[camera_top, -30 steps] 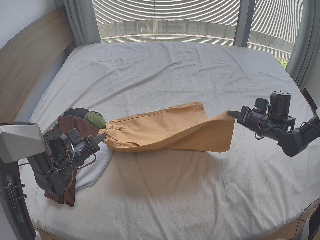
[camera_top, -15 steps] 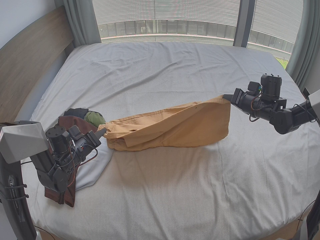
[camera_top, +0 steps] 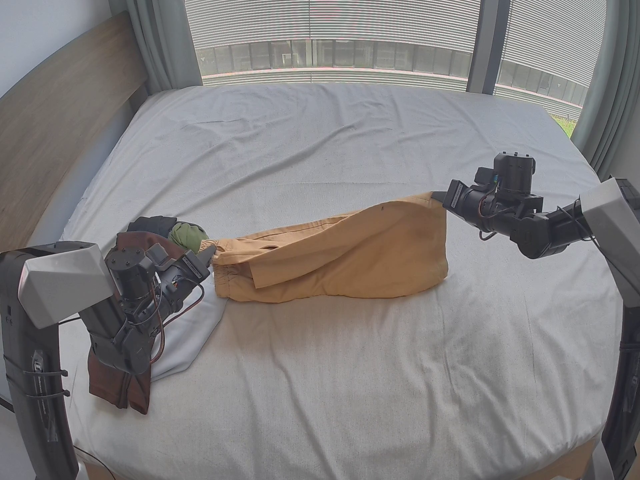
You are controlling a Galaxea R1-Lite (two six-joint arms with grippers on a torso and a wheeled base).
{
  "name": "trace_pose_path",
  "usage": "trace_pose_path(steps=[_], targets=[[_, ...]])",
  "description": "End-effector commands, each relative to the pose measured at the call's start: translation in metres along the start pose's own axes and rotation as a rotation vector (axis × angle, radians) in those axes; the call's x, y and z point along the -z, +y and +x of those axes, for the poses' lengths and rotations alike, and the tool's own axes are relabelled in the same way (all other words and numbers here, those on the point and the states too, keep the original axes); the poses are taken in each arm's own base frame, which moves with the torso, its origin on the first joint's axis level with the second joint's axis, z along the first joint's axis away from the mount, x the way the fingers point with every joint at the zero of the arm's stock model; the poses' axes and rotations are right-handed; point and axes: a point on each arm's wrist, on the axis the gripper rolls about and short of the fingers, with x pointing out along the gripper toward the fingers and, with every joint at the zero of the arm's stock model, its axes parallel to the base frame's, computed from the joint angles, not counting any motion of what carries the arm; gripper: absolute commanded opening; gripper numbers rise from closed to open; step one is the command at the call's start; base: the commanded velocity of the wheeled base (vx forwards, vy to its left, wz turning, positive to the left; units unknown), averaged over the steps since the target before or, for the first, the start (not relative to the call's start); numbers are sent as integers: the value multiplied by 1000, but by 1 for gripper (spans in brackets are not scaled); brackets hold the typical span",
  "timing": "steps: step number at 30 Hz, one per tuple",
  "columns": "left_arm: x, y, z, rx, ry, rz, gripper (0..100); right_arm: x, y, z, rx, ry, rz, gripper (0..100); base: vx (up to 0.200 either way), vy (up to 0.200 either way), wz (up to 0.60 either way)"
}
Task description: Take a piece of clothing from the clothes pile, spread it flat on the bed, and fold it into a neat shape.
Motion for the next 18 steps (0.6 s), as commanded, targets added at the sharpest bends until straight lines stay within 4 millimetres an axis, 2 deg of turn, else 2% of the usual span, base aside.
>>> trace_pose_path(steps=[1, 12, 18], targets=[[1, 3, 7, 5, -9, -23, 0, 13, -13, 18, 9, 19, 6, 0, 0, 0, 0], [5, 9, 12, 0, -10, -33, 0, 10, -15, 39, -20, -17, -8, 0, 0, 0, 0], [1, 14, 16, -6, -38, -27, 0, 16, -24, 53, -22, -28, -10, 0, 0, 0, 0]])
